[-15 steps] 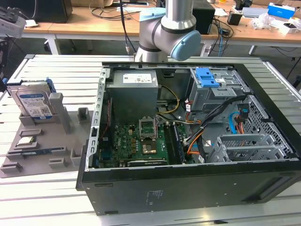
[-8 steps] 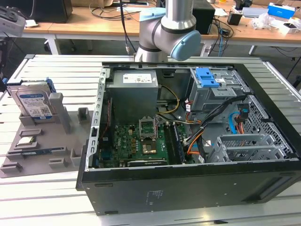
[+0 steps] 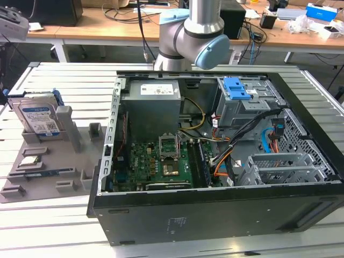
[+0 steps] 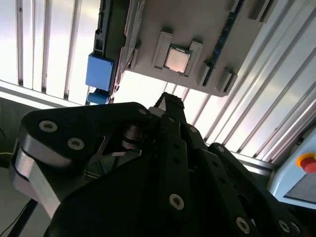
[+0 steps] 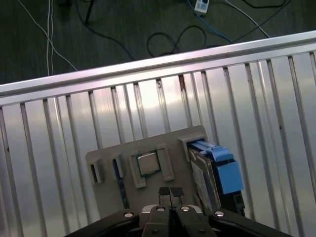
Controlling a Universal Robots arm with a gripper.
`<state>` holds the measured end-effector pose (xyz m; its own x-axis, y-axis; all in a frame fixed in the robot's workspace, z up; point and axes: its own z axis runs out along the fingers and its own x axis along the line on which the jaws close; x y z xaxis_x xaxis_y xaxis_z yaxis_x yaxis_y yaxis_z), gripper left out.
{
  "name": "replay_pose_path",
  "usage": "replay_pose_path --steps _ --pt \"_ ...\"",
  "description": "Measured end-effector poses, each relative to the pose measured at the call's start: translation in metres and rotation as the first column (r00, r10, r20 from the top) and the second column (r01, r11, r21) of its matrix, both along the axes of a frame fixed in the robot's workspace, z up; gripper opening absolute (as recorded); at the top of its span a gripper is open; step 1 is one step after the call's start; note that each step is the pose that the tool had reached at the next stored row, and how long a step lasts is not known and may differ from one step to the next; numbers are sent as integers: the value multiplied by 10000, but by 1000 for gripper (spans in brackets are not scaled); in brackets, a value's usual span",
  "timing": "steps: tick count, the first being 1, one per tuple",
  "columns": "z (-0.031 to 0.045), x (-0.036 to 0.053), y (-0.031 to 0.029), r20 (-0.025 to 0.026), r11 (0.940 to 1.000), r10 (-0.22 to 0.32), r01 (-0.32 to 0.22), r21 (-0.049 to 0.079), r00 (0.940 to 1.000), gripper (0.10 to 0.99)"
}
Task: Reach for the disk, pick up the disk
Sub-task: 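Pick up the disk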
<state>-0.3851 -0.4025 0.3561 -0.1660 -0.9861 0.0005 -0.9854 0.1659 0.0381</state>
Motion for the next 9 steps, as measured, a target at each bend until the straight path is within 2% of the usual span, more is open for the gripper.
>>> replay_pose_path --steps 9 --pt "0 0 0 0 9984 564 -564 0 9984 106"
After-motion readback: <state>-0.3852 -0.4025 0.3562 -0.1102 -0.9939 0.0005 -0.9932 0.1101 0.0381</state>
